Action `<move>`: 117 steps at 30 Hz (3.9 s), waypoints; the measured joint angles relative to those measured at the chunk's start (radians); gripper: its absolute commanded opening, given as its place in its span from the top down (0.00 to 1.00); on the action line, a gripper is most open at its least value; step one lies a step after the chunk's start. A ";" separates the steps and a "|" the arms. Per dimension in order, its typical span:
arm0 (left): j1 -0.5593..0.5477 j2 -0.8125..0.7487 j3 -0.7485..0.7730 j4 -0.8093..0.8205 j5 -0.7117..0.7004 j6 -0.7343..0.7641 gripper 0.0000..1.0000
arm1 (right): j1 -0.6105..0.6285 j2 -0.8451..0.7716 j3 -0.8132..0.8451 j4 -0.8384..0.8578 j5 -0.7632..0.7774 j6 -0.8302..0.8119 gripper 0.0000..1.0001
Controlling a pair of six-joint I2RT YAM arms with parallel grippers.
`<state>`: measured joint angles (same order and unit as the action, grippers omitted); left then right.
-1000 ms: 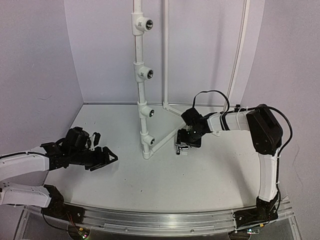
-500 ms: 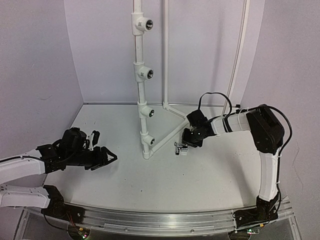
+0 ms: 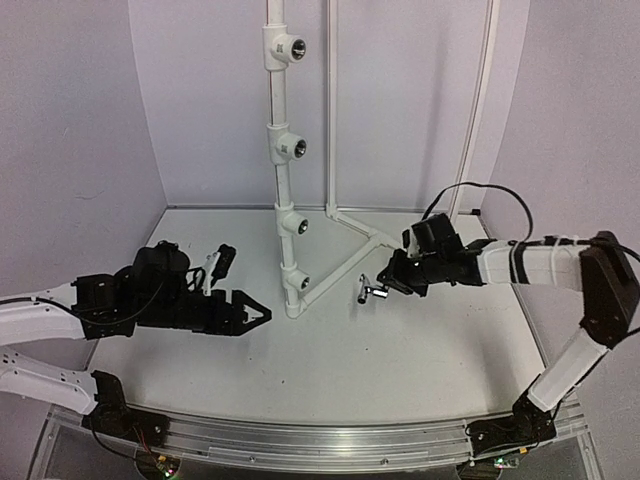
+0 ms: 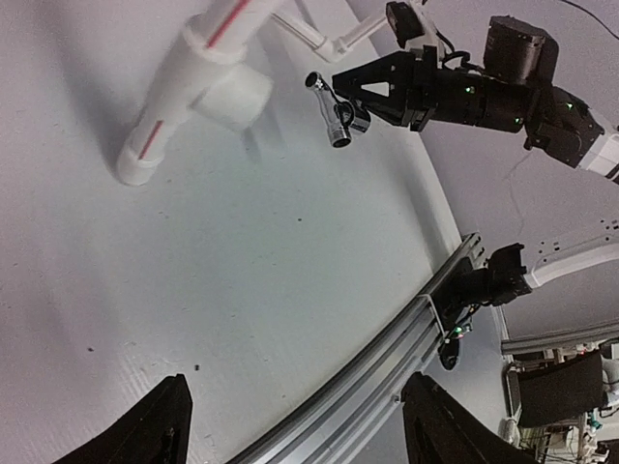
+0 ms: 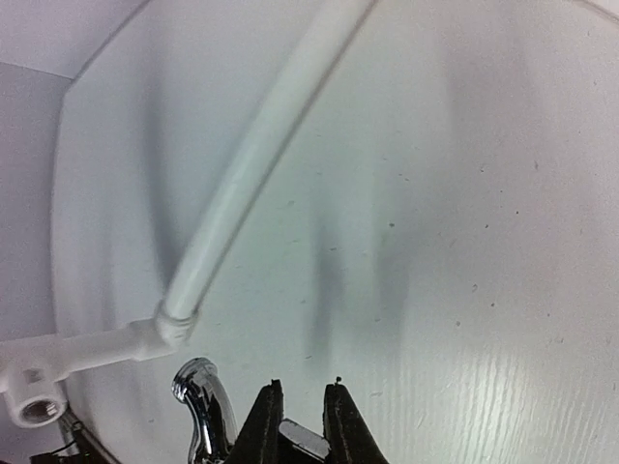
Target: Install the water faucets
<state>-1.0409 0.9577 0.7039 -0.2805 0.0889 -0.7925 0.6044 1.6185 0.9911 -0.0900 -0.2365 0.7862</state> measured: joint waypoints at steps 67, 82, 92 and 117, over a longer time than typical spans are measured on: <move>-0.084 0.470 0.378 0.377 -0.025 -0.103 0.81 | 0.257 -0.316 -0.045 0.336 0.064 0.116 1.00; -0.043 0.342 0.309 0.284 0.096 0.227 1.00 | 0.261 -0.292 0.047 0.164 -0.204 -0.122 0.02; 0.089 0.325 0.391 -0.031 0.413 0.488 1.00 | 0.261 -0.255 0.313 -0.215 -0.556 -0.549 0.12; 0.103 0.430 0.540 -0.167 0.670 0.659 1.00 | 0.261 -0.074 0.381 -0.259 -0.792 -0.590 0.57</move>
<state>-0.9377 1.3881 1.2436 -0.4470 0.7587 -0.1338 0.8650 1.5444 1.3724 -0.3494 -1.0282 0.1966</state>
